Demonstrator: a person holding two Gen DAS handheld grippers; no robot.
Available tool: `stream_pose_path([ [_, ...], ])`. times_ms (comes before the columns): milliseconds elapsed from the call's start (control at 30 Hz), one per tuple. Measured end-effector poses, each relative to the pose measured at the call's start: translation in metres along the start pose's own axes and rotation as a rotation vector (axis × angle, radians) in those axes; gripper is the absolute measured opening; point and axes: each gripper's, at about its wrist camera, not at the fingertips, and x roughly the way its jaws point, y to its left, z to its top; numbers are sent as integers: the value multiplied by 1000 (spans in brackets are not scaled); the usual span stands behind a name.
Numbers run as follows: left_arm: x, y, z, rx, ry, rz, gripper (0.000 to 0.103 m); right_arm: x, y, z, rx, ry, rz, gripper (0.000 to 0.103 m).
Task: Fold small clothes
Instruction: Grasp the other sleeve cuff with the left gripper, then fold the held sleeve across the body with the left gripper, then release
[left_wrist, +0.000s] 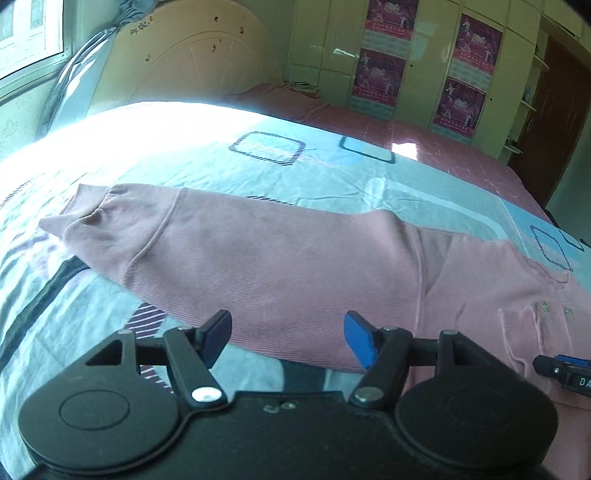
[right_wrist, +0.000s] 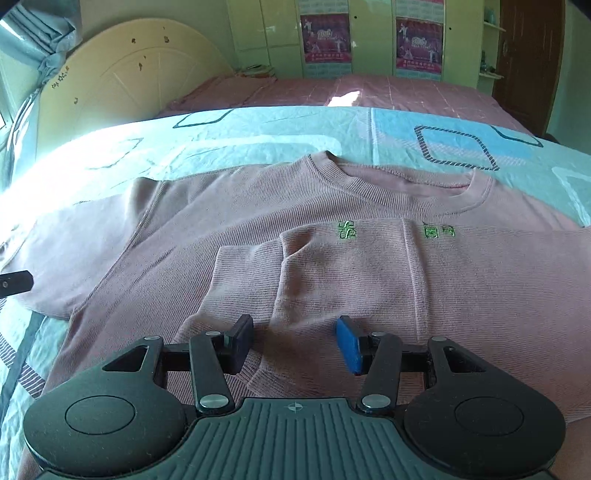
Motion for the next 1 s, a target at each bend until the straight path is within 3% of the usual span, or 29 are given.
stream_pose_path([
  [133,4,54,4,-119,13,63,66,-12,3,0,28,-48,15,50],
  [300,15,108,11,-247,24,132,66,-3,11,-6,9,1,9,50],
  [567,47,150,31,-423,-35,84,64,-7,10,-4,55,-18,-8,50],
  [600,50,152,34,-430,-49,81,62,-9,10,-4,59,-25,-16,50],
  [667,57,155,38,-439,-71,82,35,-12,11,-2,63,-45,-30,50],
  [767,65,163,40,-475,-91,80,12,-5,12,-3,39,-25,-74,50],
  [867,63,159,41,-465,-115,73,6,2,7,-6,51,2,-69,50],
  [1000,35,121,51,-314,-218,18,6,-13,-2,-3,107,-43,-26,50],
])
